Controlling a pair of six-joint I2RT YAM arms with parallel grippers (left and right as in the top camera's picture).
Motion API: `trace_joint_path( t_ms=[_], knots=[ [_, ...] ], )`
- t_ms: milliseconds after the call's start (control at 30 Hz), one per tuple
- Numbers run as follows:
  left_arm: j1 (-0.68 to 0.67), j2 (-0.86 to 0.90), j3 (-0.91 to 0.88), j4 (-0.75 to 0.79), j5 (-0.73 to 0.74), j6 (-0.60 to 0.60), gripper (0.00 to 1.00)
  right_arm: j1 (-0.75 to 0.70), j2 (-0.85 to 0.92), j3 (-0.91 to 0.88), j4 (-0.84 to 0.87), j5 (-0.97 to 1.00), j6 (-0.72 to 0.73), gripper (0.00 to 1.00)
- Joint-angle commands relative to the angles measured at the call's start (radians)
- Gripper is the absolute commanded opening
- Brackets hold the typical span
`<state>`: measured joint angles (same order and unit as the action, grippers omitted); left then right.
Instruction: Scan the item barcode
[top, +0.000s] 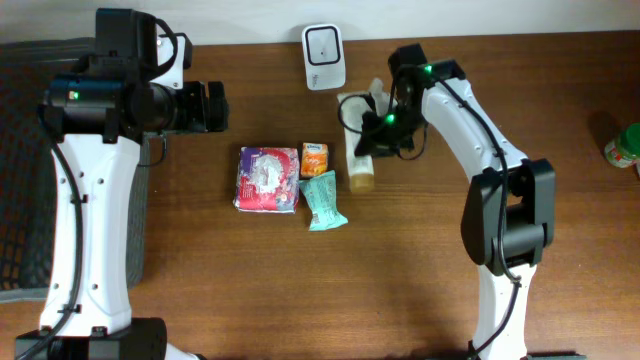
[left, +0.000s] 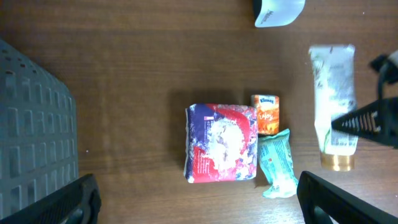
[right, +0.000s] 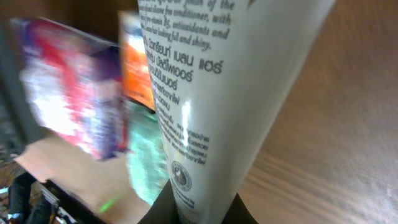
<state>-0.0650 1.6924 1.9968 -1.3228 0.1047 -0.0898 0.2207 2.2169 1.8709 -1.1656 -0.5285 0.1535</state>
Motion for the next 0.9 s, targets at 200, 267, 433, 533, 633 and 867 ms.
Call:
trace_joint_path(
  t_ms=[200, 267, 433, 533, 633, 867],
  knots=[
    [0.003, -0.016, 0.001, 0.001, 0.010, 0.009, 0.99, 0.002, -0.021, -0.140, -0.067, 0.169, 0.077, 0.63],
    [0.003, -0.016, 0.001, 0.001, 0.010, 0.009, 0.99, 0.002, -0.021, -0.072, -0.106, 0.203, 0.076, 0.69],
    [0.003, -0.016, 0.001, 0.001, 0.010, 0.009, 0.99, -0.020, -0.021, 0.029, -0.053, 0.231, 0.072, 0.86],
    [0.003, -0.016, 0.001, 0.001, 0.010, 0.009, 0.99, -0.071, -0.003, 0.028, -0.041, 0.230, 0.072, 0.86],
    [0.003, -0.016, 0.001, 0.001, 0.010, 0.009, 0.99, -0.121, 0.017, 0.007, -0.027, 0.211, 0.052, 0.86],
    [0.003, -0.016, 0.001, 0.001, 0.010, 0.009, 0.99, -0.163, 0.069, -0.107, 0.117, -0.159, -0.098, 0.79]
  ],
)
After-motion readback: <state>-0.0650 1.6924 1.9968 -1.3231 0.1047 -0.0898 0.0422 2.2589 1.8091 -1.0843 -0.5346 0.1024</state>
